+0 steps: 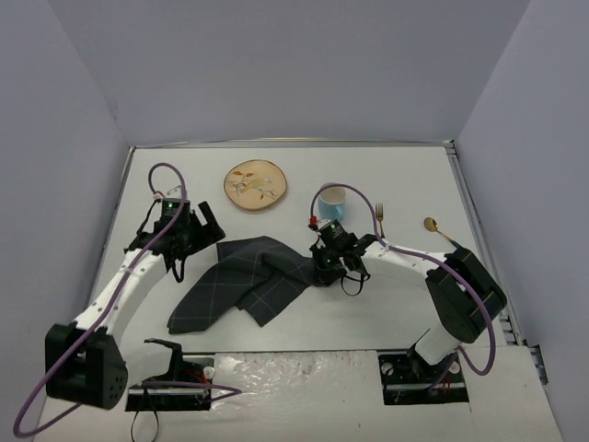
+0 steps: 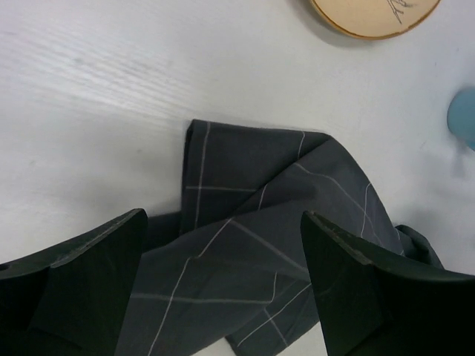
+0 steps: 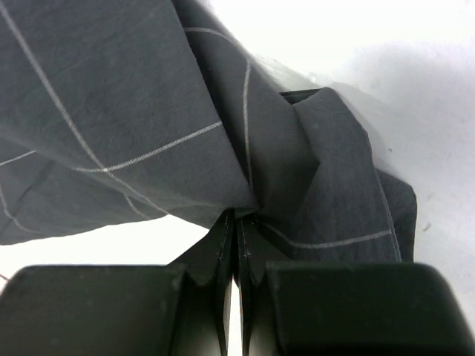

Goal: Set the dinner table for one person

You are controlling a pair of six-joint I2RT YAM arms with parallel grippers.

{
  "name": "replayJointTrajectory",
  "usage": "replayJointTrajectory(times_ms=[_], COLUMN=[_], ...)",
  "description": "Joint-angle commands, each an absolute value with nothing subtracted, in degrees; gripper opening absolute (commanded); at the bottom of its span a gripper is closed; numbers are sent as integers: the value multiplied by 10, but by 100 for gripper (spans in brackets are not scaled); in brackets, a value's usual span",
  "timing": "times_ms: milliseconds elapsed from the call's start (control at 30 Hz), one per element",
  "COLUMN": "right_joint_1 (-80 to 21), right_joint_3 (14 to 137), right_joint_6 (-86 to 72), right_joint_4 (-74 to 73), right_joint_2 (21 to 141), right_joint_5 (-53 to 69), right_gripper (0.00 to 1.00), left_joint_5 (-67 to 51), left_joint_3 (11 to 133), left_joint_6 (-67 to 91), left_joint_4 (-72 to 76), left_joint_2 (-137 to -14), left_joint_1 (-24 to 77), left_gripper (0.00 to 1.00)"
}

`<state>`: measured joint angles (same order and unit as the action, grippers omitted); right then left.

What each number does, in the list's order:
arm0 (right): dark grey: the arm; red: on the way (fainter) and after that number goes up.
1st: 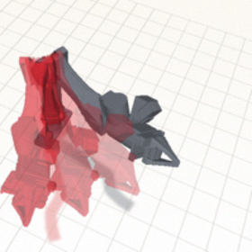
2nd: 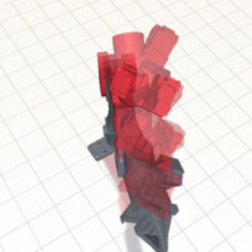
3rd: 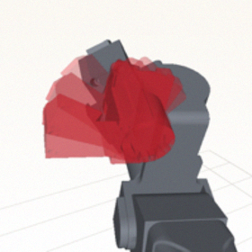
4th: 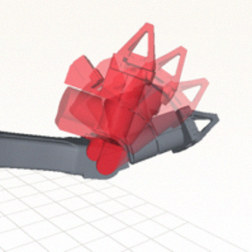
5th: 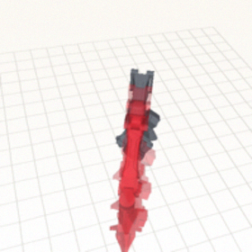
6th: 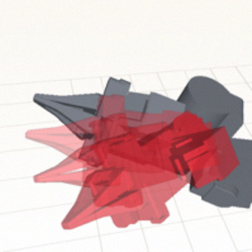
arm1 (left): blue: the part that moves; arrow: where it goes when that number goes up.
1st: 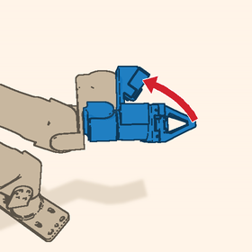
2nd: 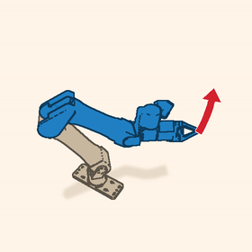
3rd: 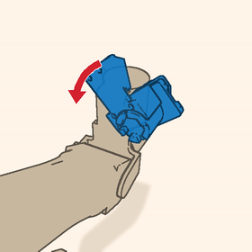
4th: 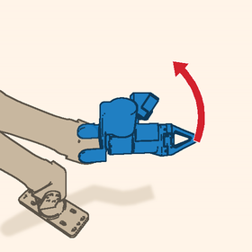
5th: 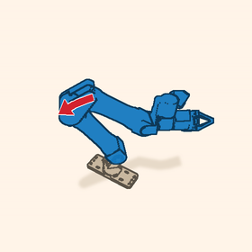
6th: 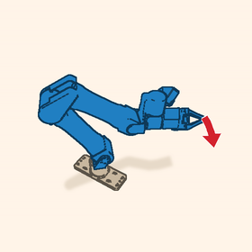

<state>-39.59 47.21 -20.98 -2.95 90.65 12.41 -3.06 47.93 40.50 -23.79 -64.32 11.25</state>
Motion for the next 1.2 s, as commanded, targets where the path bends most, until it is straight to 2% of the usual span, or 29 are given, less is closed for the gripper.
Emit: replayJointTrajectory(times_ms=[0,100,167,367,500,733,900,967,1033,1100,1167], right_joint_1=[-400,-399,-399,-401,-401,-400,-397,-396,-396,-396,-394], right_joint_3=[469,476,482,491,490,491,495,500,506,509,512], right_joint_6=[-226,-218,-215,-207,-206,-212,-216,-217,-218,-219,-219], right_joint_4=[-32,-34,-34,-34,-34,-34,-34,-34,-34,-34,-34], right_joint_2=[880,868,862,855,845,835,832,838,842,842,843], right_joint_5=[89,88,88,76,71,49,34,31,29,26,25], right_gripper=[0,0,0,0,0,0,0,0,0,0,0], left_joint_5=[-183,-243,-242,-113,-106,-106,-74,-72,-75,-75,-72], left_joint_3=[531,551,555,539,542,477,406,382,379,384,391], left_joint_6=[377,347,332,376,381,405,441,454,457,452,447], left_joint_4=[-119,-130,-152,-208,-237,-259,-271,-263,-272,-281,-287], left_joint_2=[-739,-763,-768,-774,-780,-731,-670,-660,-656,-651,-639], left_joint_1=[120,125,128,127,134,194,240,244,246,248,251], left_gripper=[81,82,83,85,85,84,71,59,54,52,58])
